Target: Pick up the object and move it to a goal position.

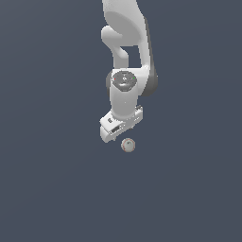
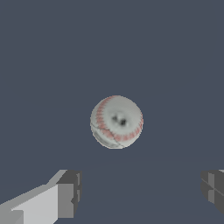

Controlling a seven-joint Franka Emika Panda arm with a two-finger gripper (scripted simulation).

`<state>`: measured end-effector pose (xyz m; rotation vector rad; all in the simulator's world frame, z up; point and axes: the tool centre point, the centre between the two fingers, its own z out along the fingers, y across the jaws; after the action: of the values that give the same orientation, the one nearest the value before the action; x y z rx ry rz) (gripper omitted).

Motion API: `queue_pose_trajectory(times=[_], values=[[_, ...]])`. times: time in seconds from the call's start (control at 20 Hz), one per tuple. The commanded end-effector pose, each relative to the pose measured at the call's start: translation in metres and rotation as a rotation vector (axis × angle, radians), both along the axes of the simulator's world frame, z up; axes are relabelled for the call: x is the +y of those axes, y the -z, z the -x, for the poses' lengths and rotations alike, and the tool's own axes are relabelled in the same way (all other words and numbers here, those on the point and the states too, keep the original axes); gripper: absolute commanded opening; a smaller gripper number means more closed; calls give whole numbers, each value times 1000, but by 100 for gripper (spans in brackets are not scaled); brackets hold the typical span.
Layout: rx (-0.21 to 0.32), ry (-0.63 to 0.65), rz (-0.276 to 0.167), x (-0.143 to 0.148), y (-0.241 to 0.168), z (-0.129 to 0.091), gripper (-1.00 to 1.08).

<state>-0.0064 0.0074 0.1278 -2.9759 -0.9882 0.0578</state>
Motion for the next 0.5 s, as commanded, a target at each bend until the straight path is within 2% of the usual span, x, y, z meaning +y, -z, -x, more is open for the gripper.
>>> queue_pose_trajectory(times=[0.0,0.45], values=[[-3,-79,-2,3,4,-2,100],[-14,-356,-9,14,16,-8,100]])
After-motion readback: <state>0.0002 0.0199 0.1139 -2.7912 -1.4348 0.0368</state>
